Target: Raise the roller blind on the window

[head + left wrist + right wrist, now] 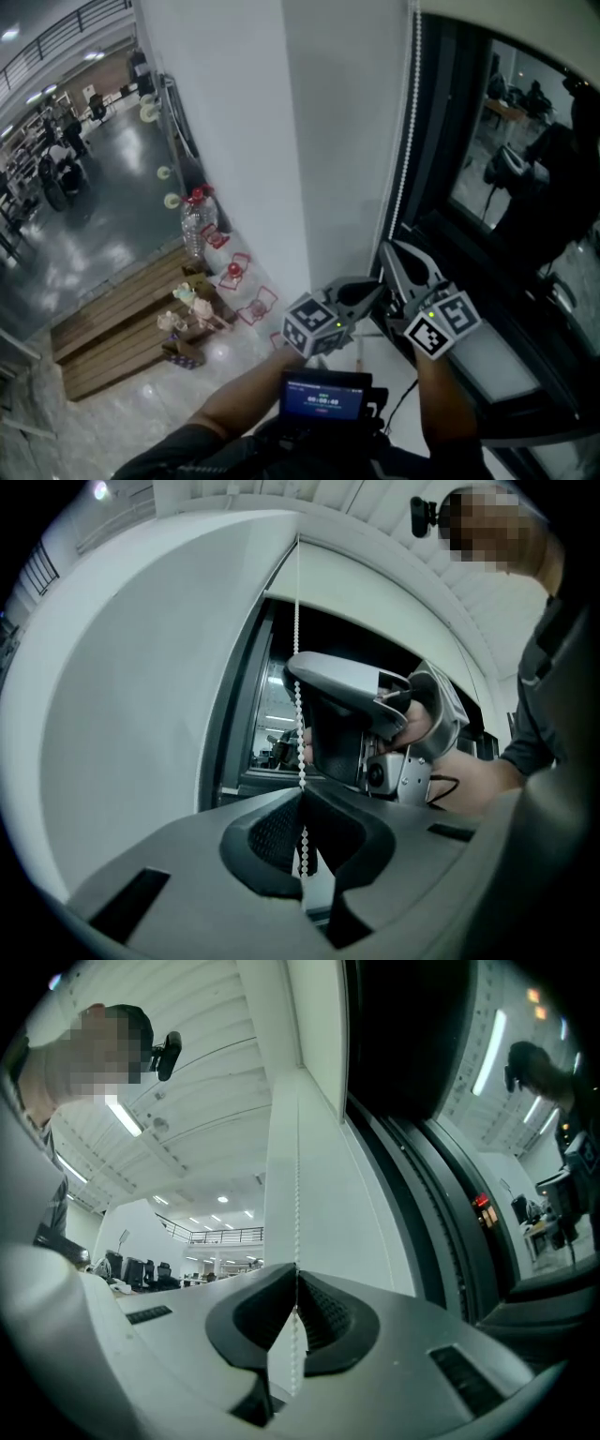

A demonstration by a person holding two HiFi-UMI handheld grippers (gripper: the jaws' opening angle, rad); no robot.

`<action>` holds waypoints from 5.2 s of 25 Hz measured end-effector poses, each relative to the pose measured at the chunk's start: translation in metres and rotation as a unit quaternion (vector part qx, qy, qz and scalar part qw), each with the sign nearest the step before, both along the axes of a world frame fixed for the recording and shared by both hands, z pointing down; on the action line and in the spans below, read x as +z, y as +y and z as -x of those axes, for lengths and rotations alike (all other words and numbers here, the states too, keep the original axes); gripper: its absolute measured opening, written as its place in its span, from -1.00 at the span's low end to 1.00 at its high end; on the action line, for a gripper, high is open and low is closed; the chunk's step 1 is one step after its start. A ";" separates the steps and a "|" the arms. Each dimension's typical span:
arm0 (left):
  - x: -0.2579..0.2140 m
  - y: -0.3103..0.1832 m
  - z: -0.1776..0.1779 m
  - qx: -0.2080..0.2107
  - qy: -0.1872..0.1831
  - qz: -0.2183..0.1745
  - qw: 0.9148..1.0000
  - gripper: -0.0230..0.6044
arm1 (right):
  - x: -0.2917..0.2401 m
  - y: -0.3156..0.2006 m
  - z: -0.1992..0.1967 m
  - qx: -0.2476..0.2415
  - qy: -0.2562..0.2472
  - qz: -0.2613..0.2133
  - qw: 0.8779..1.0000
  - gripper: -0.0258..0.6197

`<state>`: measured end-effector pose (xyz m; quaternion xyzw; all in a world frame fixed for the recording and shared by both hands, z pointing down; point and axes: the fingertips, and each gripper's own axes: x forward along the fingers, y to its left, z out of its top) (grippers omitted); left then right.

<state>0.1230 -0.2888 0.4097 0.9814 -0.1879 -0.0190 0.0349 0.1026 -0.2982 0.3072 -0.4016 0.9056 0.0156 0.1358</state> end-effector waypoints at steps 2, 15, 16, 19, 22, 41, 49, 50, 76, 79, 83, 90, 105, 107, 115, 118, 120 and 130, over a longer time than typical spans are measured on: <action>0.016 -0.002 0.000 -0.002 -0.012 0.008 1.000 -0.92 | 0.015 -0.002 -0.001 0.002 0.005 0.014 1.000 -0.89; 0.043 -0.003 0.014 -0.008 -0.024 0.040 0.999 -0.90 | 0.036 -0.002 -0.004 0.005 0.008 0.031 0.999 -0.89; 0.044 -0.007 0.023 -0.019 -0.026 0.046 0.998 -0.76 | 0.036 -0.001 -0.005 0.005 0.009 0.031 0.999 -0.89; 0.022 -0.015 0.050 -0.053 -0.004 0.046 0.998 -0.57 | 0.035 0.001 -0.005 0.003 0.007 0.028 1.000 -0.89; -0.041 -0.007 0.065 -0.059 0.061 0.001 0.996 -0.57 | 0.036 0.003 -0.002 0.000 0.005 0.029 1.000 -0.89; -0.172 -0.008 0.008 -0.005 0.116 -0.072 0.991 -0.87 | 0.032 0.014 0.003 -0.013 -0.008 0.032 0.999 -0.89; -0.170 -0.004 0.008 0.001 0.111 -0.093 0.989 -0.93 | 0.033 0.014 0.002 -0.011 -0.010 0.032 0.999 -0.89; -0.170 -0.003 0.008 0.000 0.112 -0.099 0.989 -0.93 | 0.033 0.014 0.002 -0.012 -0.011 0.031 0.999 -0.89; -0.030 -0.017 0.007 -0.028 0.007 -0.037 0.999 -0.93 | 0.159 0.013 -0.002 0.039 0.091 0.169 0.981 -0.88; -0.028 -0.018 0.008 -0.028 0.004 -0.034 0.999 -0.93 | 0.147 0.015 -0.025 0.092 0.145 0.147 0.974 -0.79; -0.029 -0.018 0.007 -0.024 0.011 -0.029 0.999 -0.93 | 0.088 0.022 -0.043 0.073 0.107 0.104 0.986 -0.77; -0.030 -0.005 -0.003 -0.004 0.020 -0.027 0.999 -0.93 | -0.028 0.017 -0.032 0.044 0.020 -0.015 0.999 -0.68; -0.027 0.007 -0.005 0.002 0.018 -0.032 0.999 -0.93 | -0.061 0.007 -0.006 0.009 -0.066 -0.067 0.996 -0.88; -0.022 0.008 -0.007 0.004 0.010 -0.030 0.999 -0.93 | -0.056 0.006 -0.005 0.005 -0.064 -0.063 0.996 -0.88; 0.023 0.007 -0.001 -0.006 -0.022 0.009 1.000 -0.94 | -0.010 0.002 -0.006 0.007 -0.060 -0.018 0.998 -0.88; 0.023 0.003 -0.002 -0.006 -0.021 0.009 1.000 -0.94 | -0.009 0.000 -0.007 0.008 -0.056 -0.022 0.998 -0.88; 0.024 0.001 -0.001 -0.005 -0.021 0.019 1.000 -0.94 | -0.007 -0.003 -0.009 0.010 -0.055 -0.017 0.998 -0.88; -0.058 -0.015 0.045 -0.052 0.044 0.003 0.998 -0.61 | -0.003 -0.007 -0.011 0.020 -0.033 -0.020 0.999 -0.88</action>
